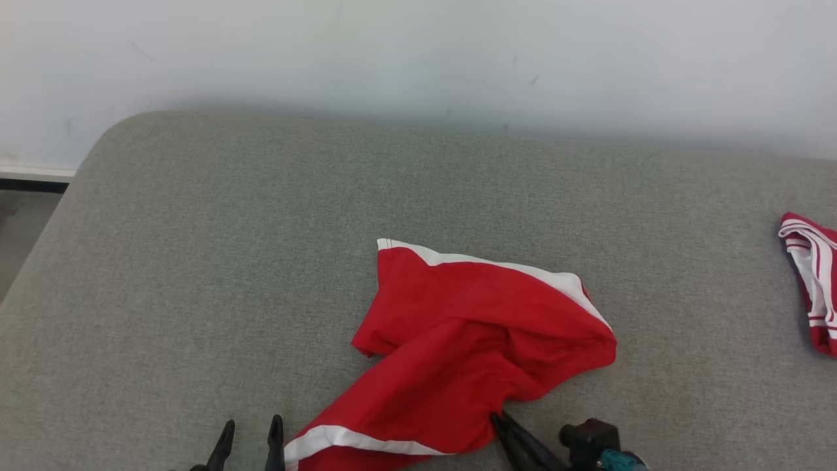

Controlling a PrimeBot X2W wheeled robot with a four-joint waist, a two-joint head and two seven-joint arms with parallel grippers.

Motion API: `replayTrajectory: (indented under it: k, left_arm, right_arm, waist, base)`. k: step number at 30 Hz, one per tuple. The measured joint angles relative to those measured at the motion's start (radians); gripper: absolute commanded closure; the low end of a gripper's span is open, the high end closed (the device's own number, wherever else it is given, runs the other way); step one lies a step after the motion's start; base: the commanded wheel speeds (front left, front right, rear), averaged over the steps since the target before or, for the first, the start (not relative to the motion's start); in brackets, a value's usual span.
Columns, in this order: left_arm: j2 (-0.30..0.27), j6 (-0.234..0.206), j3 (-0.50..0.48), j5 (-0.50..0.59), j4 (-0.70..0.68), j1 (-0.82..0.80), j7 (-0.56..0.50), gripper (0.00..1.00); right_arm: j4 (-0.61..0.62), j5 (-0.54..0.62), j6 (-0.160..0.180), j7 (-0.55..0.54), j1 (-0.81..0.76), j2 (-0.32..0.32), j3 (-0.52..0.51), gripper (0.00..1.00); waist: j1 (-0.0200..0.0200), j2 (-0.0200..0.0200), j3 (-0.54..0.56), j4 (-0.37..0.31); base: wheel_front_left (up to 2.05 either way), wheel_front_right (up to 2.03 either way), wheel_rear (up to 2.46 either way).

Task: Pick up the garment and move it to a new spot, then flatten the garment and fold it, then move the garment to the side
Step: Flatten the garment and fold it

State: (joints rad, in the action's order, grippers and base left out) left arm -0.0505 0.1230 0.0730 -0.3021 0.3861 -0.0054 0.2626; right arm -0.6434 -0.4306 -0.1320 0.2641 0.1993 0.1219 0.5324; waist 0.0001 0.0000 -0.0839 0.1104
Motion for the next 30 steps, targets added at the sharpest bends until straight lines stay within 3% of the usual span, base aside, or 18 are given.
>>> replayTrajectory:
  k: [12,18,23,30]
  left_arm:
    - [0.000,-0.001,-0.006,-0.002,0.002,0.017,0.000,0.00]
    - [0.000,-0.001,0.016,-0.005,0.001,0.007,0.000,0.00]
    - [0.000,-0.001,0.046,-0.008,0.001,-0.016,0.000,0.00]
    - [0.000,-0.001,0.080,-0.016,-0.001,-0.049,0.000,0.00]
  right_arm:
    - [0.221,0.011,0.000,0.000,-0.035,0.100,-0.171,1.00]
    - [0.235,0.058,0.000,-0.019,0.045,0.121,-0.207,1.00]
    - [0.139,0.129,0.000,-0.062,0.165,0.096,-0.248,1.00]
    - [-0.131,0.258,0.000,-0.060,0.359,0.063,-0.352,1.00]
  waist:
    - [0.0000,0.0000,0.021,-0.049]
    - [0.0000,0.0000,0.010,-0.064]
    - [0.0000,0.0000,-0.014,-0.042]
    - [0.0001,0.0001,-0.072,0.023]
  base:
    - [0.00,0.00,0.00]
    - [0.00,0.00,0.00]
    - [0.00,0.00,0.00]
    - [0.00,0.00,0.00]
